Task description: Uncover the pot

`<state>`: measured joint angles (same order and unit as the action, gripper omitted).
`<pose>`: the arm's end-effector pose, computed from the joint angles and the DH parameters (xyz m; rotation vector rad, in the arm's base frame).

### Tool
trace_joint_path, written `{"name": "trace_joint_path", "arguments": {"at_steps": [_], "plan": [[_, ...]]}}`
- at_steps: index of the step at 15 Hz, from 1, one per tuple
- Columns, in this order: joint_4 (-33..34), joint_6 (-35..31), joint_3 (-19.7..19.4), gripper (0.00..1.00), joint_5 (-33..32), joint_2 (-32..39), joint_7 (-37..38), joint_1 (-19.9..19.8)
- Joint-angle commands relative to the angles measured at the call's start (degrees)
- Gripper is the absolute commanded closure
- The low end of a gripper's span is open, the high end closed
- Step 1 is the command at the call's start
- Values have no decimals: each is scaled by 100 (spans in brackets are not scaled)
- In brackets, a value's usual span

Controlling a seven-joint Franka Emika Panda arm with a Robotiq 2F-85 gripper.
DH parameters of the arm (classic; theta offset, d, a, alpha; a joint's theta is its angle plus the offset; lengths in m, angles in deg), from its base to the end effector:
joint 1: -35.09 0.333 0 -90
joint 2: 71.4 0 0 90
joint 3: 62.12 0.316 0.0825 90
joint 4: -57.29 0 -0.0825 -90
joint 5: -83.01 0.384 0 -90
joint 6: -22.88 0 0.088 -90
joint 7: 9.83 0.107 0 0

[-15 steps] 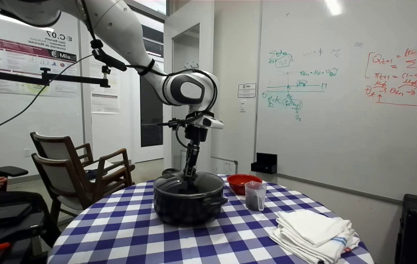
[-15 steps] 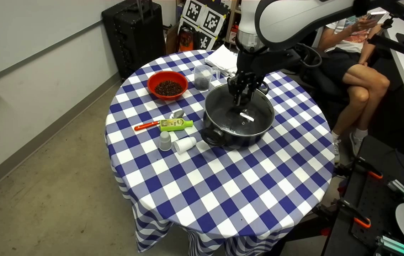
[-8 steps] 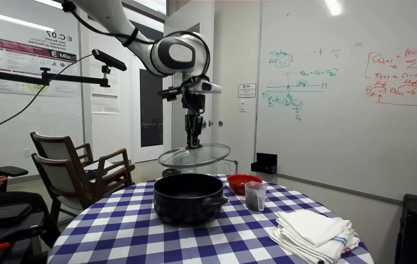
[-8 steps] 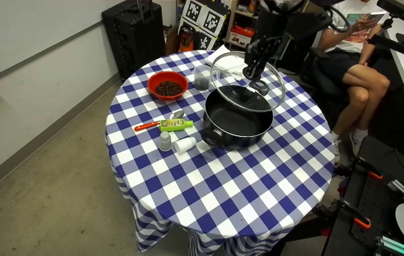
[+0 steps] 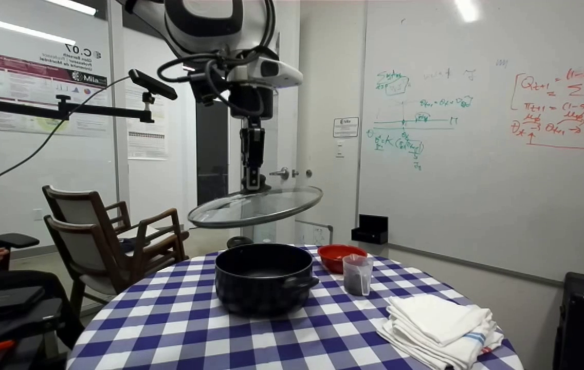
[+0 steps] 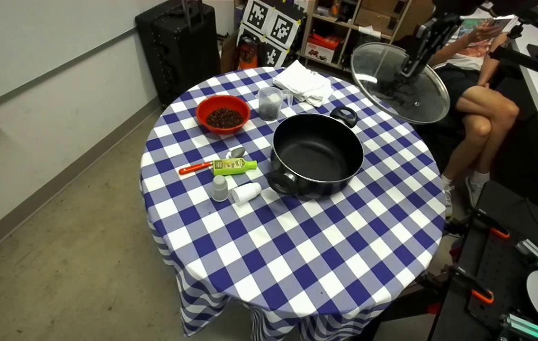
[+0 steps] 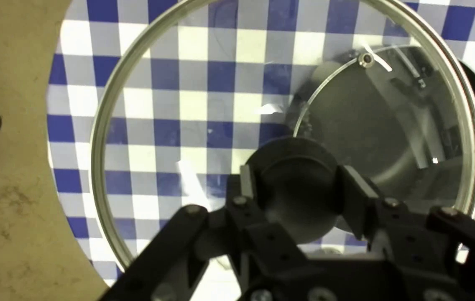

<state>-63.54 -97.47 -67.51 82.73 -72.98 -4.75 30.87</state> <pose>0.5315 -0.0905 0.4301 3.1138 -0.3975 0.0298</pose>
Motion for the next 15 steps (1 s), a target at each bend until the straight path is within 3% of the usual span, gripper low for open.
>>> {"name": "trace_joint_path", "arguments": {"at_steps": [1,7,15], "plan": [[-916,-291,-274,75,237,-388,-269,-321],[-1598,-1178,-420,75,379,46,-108,-530],[-1469,-1511,-388,75,854,1407,431,-525]]}}
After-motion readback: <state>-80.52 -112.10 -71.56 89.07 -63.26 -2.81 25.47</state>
